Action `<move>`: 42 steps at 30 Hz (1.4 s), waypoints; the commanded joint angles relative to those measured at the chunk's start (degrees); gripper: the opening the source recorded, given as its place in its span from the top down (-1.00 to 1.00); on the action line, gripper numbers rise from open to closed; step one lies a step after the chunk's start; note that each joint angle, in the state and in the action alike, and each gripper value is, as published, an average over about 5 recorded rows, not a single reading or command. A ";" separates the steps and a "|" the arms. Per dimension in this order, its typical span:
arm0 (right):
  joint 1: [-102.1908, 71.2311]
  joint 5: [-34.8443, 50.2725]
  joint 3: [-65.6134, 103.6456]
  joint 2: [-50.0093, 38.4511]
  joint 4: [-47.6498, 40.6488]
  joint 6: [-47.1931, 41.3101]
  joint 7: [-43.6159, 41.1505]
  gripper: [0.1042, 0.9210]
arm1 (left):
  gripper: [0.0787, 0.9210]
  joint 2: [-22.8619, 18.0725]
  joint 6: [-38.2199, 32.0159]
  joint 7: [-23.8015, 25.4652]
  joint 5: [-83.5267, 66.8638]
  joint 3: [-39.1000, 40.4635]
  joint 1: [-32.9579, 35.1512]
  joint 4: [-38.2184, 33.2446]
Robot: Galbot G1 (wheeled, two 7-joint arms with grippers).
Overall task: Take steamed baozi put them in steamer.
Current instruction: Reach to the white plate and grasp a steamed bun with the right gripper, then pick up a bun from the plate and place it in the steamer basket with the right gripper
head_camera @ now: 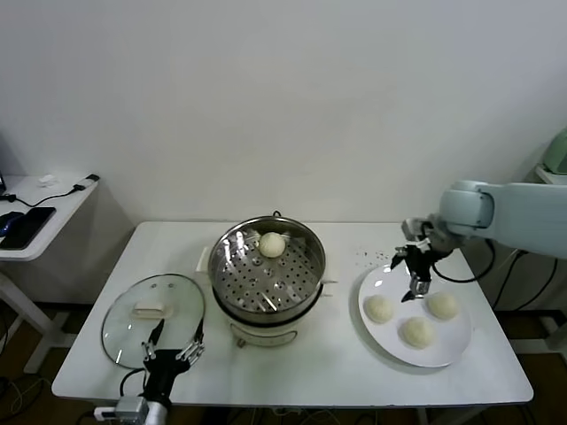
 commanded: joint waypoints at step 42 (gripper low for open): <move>20.83 8.74 -6.44 7.68 -2.31 0.00 -11.29 -0.20 | -0.77 -0.06 -0.19 -0.45 -0.08 0.10 1.06 -0.65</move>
